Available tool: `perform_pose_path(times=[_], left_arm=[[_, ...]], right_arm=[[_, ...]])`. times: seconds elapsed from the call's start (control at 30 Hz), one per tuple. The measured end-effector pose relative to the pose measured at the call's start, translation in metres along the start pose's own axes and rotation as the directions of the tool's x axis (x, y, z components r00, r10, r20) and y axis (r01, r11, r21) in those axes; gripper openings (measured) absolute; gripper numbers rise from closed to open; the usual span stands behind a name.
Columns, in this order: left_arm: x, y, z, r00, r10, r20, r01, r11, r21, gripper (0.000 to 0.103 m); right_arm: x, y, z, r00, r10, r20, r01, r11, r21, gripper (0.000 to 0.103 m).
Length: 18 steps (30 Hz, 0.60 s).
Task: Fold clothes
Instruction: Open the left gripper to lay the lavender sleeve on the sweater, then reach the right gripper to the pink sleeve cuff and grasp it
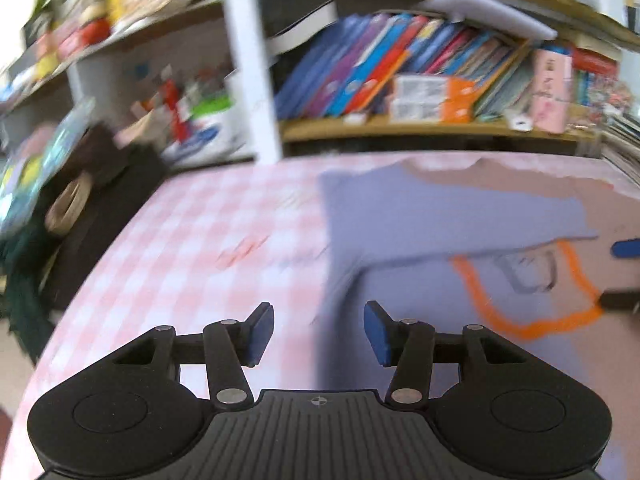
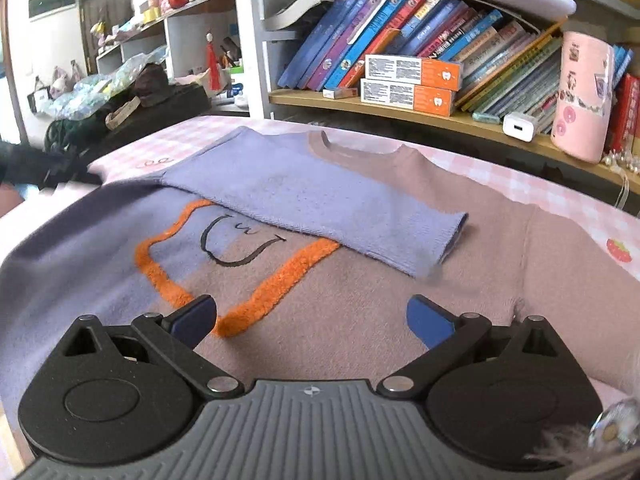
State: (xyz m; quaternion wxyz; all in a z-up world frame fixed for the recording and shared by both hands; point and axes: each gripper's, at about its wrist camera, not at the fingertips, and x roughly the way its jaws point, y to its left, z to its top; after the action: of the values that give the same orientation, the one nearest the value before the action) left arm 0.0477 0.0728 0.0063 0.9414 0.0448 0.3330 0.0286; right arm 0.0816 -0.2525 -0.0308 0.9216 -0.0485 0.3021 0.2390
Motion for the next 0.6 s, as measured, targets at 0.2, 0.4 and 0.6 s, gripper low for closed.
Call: perform_pose_path(times=[0.2, 0.4, 0.6], left_arm=[[0.003, 0.021, -0.018, 0.996, -0.088, 0.004, 0.088, 0.996, -0.019, 0.05], [0.016, 0.02, -0.027, 0.976, -0.218, -0.013, 0.218, 0.976, -0.004, 0.049], [0.016, 0.024, -0.032, 0.948, -0.317, 0.016, 0.317, 0.948, -0.002, 0.035]], right_arm=[[-0.012, -0.004, -0.01, 0.996, -0.087, -0.016, 0.088, 0.995, 0.047, 0.098], [-0.055, -0.012, -0.036, 0.972, -0.229, -0.055, 0.235, 0.957, 0.17, 0.062], [-0.086, -0.005, -0.051, 0.954, -0.285, -0.096, 0.3, 0.926, 0.228, 0.037]])
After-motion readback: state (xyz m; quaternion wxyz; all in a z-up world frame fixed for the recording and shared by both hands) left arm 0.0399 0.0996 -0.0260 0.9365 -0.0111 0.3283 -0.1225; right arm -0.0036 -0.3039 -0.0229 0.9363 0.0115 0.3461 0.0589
